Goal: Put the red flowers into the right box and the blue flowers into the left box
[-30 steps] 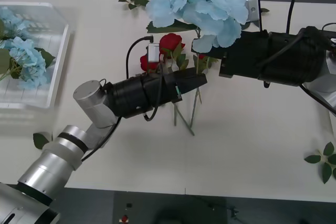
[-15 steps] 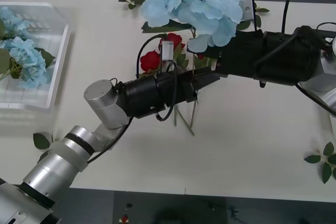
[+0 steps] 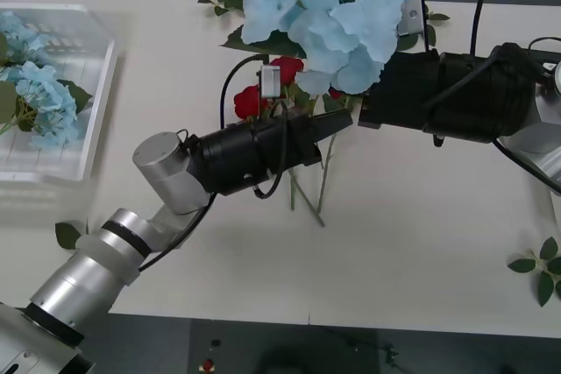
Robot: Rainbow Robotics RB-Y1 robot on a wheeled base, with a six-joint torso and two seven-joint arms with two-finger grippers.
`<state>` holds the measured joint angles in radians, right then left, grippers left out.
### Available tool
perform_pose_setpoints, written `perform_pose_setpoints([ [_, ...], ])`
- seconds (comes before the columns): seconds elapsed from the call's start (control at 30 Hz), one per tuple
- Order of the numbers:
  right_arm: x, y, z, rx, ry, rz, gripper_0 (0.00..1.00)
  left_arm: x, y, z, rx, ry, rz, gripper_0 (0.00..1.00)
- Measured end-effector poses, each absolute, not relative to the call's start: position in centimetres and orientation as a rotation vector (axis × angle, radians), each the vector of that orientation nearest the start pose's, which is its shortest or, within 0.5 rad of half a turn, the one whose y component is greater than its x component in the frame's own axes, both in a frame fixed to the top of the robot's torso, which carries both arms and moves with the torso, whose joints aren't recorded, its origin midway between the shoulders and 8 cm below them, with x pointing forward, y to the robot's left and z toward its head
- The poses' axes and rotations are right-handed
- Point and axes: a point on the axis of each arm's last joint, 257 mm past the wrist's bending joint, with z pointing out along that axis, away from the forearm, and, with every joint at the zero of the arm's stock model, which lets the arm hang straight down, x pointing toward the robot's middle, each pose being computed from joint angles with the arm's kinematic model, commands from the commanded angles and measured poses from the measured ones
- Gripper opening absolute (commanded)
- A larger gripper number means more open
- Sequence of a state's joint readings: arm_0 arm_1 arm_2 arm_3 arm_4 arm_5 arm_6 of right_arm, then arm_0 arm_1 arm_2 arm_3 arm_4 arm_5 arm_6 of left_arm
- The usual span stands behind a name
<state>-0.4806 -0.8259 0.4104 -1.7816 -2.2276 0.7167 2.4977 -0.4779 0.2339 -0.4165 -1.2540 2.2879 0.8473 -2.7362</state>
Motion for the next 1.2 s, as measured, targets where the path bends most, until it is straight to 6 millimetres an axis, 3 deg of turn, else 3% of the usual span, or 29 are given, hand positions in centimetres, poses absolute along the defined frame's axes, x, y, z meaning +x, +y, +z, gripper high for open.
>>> perform_pose_setpoints([
  [0.07,43.4,-2.8,-3.5,-0.851,1.496,1.182,0.96,45.7,-8.2,-11.4,0.500,1.435,-1.574,0.00],
  [0.1,43.4,-2.8,-3.5,-0.847,1.499,1.186,1.00,45.8,-7.9,-11.4,0.492,1.435,-1.575,0.00],
  [0.37,43.4,-2.8,-3.5,-0.833,1.512,1.202,1.00,47.2,-4.7,-10.5,0.416,1.427,-1.598,0.00],
  [0.53,43.5,-2.9,-3.5,-0.811,1.523,1.214,1.00,49.0,-0.8,-10.3,0.368,1.432,-1.545,0.00],
  [0.73,44.6,-3.4,-5.3,-0.705,1.684,1.245,1.00,53.8,9.2,-9.6,0.277,1.450,-1.308,0.00],
  [0.9,46.1,-4.0,-7.3,-0.579,1.908,1.251,1.00,56.6,16.4,-10.3,0.384,1.534,-0.976,0.00],
  [1.03,48.7,-4.6,-10.3,-0.412,2.156,1.190,1.00,58.8,22.2,-10.4,0.495,1.587,-0.669,0.00],
  [1.2,52.1,-6.6,-13.8,-0.119,2.432,1.050,1.00,59.9,28.6,-9.6,0.644,1.653,-0.378,0.00],
])
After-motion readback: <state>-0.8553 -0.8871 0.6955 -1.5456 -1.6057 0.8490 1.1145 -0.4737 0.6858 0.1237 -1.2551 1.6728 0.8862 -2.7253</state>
